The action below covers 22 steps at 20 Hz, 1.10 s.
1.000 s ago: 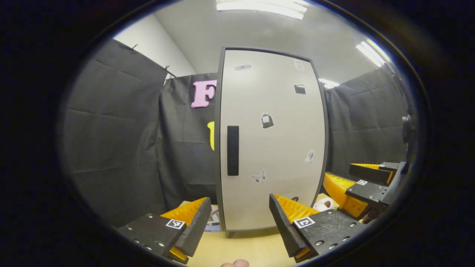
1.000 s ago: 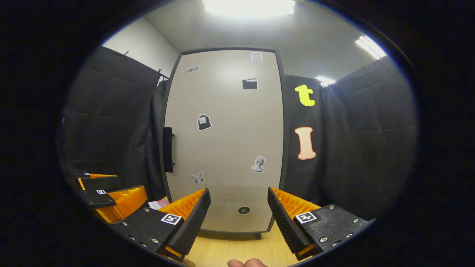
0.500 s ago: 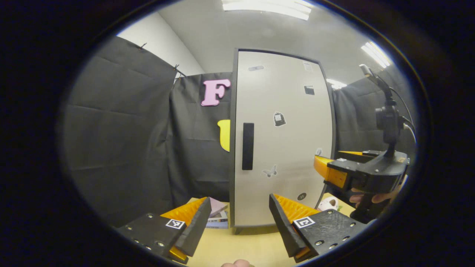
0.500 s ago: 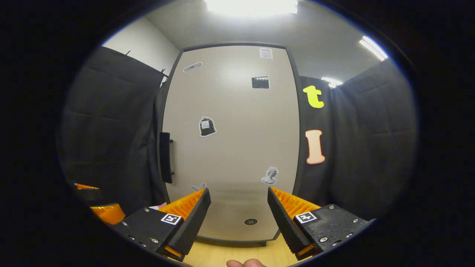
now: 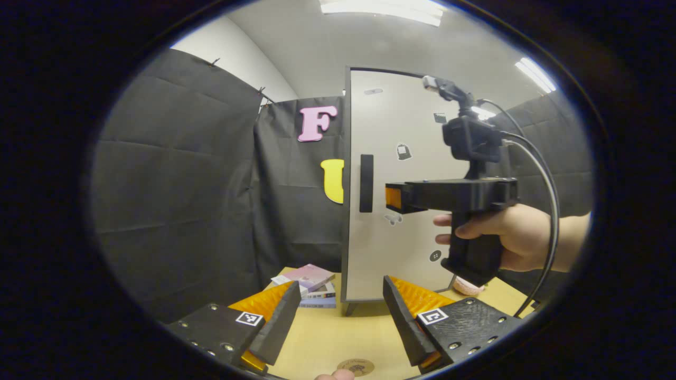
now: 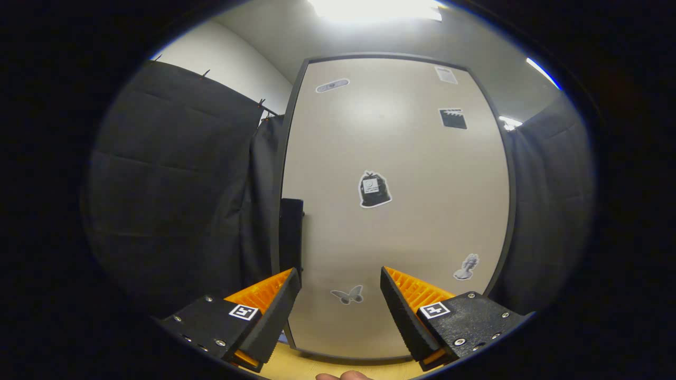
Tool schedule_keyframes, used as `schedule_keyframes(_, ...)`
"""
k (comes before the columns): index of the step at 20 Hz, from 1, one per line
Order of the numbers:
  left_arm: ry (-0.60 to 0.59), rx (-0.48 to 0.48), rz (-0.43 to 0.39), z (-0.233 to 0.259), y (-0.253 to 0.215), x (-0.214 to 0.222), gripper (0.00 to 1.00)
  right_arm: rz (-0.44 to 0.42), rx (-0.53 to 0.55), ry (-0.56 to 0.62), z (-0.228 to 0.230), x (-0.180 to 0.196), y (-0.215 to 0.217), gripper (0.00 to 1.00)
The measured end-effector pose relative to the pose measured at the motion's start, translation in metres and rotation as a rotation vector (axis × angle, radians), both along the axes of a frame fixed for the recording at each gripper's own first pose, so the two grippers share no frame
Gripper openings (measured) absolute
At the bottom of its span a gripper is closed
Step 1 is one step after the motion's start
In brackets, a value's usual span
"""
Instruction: Open the cabinet door with the right hand, grasp the bottle in the cabinet with the left hand and place it on the coaster, then close the cabinet door with the right hand.
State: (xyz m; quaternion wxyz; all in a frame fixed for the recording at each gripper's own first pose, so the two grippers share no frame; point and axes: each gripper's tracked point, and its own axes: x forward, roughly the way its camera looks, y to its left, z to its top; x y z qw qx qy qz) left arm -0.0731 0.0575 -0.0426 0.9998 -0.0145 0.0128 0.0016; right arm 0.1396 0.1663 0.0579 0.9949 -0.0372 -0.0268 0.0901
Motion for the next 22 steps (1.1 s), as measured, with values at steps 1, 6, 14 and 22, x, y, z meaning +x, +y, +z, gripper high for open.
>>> schedule_keyframes(1,0.006,-0.019,-0.009,-0.004,-0.001,-0.002,0.90,-0.001,0.008,0.024,-0.004,0.009,0.006,0.95)
schedule_keyframes(6,0.038,0.007,-0.033,-0.019,-0.003,-0.005,0.93,0.069,0.059,0.041,0.006,0.038,0.049,0.95)
schedule_keyframes(14,0.065,-0.012,-0.064,-0.033,-0.010,-0.003,0.90,0.086,-0.051,0.060,-0.007,0.051,0.072,0.34)
schedule_keyframes(22,0.069,-0.037,-0.032,-0.035,-0.006,-0.007,0.87,0.224,-0.064,0.100,-0.008,0.029,0.070,0.16)
